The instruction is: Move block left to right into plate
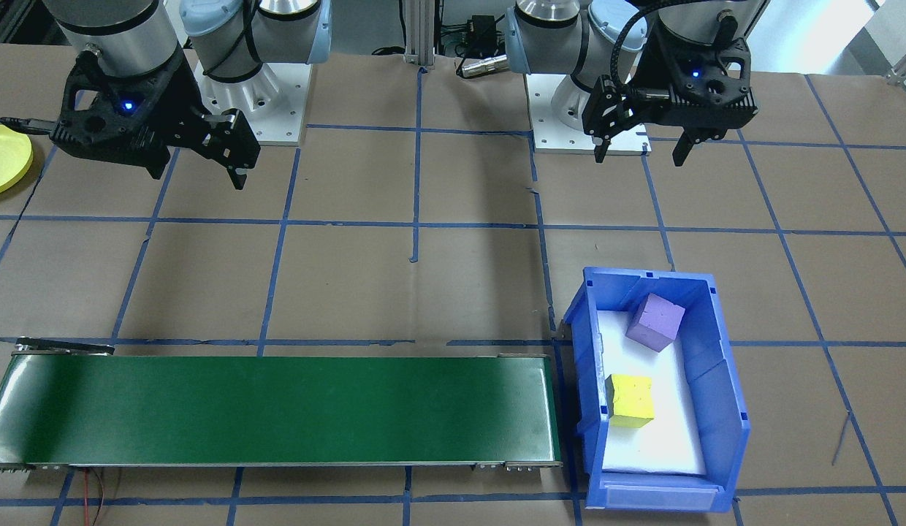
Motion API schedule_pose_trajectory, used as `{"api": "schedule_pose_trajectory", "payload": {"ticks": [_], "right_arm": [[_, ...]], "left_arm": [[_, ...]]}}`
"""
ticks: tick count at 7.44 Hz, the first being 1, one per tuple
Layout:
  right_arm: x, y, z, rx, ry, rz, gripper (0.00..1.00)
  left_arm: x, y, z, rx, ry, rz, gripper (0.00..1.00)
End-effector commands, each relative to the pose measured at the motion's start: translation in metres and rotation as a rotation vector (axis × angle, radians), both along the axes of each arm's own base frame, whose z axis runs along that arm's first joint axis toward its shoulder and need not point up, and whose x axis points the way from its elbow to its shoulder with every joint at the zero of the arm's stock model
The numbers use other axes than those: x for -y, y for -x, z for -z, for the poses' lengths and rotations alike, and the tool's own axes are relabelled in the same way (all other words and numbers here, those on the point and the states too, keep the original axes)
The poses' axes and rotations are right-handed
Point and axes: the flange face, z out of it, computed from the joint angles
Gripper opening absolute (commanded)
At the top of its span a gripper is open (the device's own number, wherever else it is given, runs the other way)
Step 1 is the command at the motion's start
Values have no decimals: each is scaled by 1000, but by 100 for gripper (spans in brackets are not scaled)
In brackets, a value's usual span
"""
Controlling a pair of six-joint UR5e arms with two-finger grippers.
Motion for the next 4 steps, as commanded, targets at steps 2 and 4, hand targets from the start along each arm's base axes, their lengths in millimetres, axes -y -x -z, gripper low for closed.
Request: {"api": "schedule_pose_trajectory", "payload": {"ticks": [2,4], "right_arm": [[1,0,0,5,-1,-25,100],[1,0,0,3,-1,-23,100]], "left_arm": [[4,2,11,34,-29,-16,100],[8,-6,20,22,-42,65,100]]}}
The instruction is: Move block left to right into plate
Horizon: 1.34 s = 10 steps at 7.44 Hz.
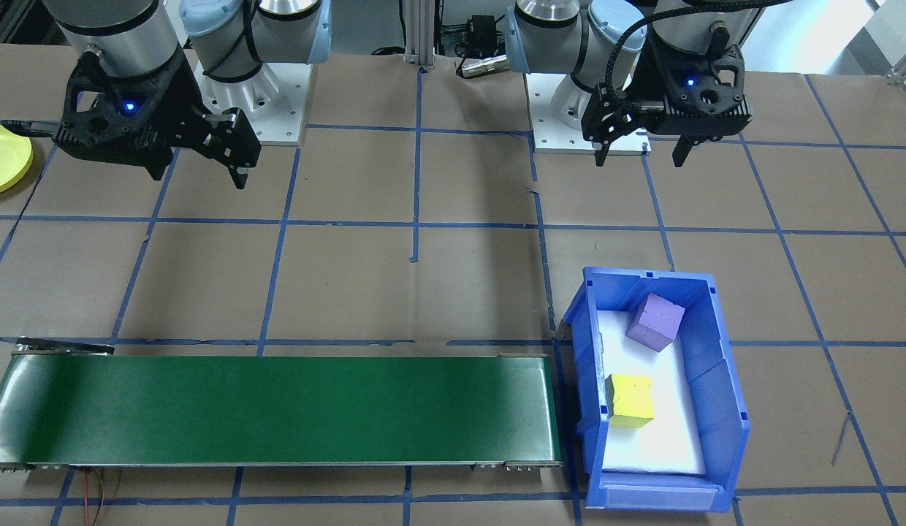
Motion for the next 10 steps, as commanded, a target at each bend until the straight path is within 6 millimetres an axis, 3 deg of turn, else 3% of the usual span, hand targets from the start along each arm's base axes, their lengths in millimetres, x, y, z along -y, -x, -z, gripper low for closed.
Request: {"api": "schedule_pose_trajectory", "payload": {"ticks": [1,2,3,4,7,10], "right_arm": [[0,0,0,0,-1,0,100],[0,0,0,0,-1,0,100],[0,0,0,0,-1,2,100],[0,0,0,0,0,3,100],[0,0,1,-1,-2,6,100],[-1,0,0,-1,-2,8,100]], "left_arm": [[24,-5,33,-40,-51,113,100],[49,-29,52,-38,-48,174,100],[66,-67,76,-57,-85,200,100],[86,-80,96,-71,-57,202,100],[104,-87,173,-68,-65,265,100],[107,-92,217,-68,-70,292,100]]}}
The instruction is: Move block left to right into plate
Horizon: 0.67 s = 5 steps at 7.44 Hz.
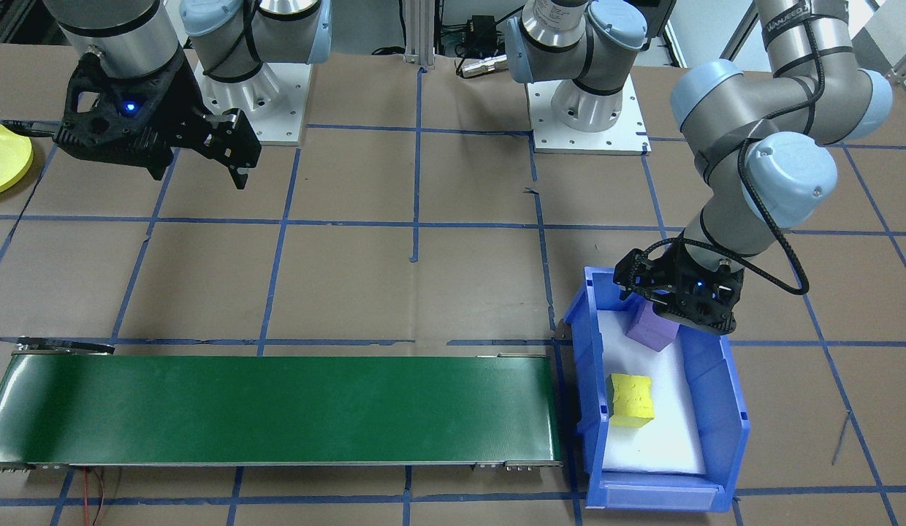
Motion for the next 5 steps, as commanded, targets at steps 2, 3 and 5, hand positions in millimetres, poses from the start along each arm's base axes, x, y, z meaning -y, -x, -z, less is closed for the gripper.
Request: {"api": "schedule_pose_trajectory", "payload": {"ticks": [2,3,5], "right_arm": [[0,0,0,2,0,1,100],[0,0,-1,0,1,1,100],[0,0,-1,0,1,1,100]], "left_arm": [[3,-3,39,-5,-35,3,99],[6,-4,42,2,-20,9,99],[11,-5,42,13,17,17,99]]}}
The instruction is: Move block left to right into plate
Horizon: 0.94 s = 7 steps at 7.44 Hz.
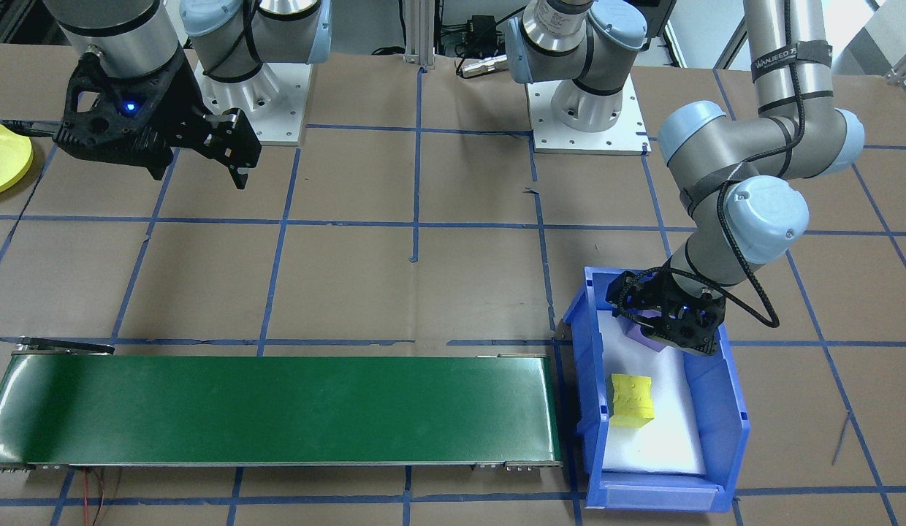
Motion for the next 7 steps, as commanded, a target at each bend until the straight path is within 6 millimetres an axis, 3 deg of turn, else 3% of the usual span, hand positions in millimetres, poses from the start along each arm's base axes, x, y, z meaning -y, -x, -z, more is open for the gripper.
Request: {"api": "schedule_pose_trajectory", "payload": {"ticks": [1,4,7], "right_arm": [[0,0,0,-1,-1,0,100],[0,0,0,-1,-1,0,100],[0,0,1,-1,-2,-2,100]], "left_arm": [[4,-3,2,24,23,11,98],[9,-4,24,22,4,33,97],[10,-8,29,53,-9,46,97]]}}
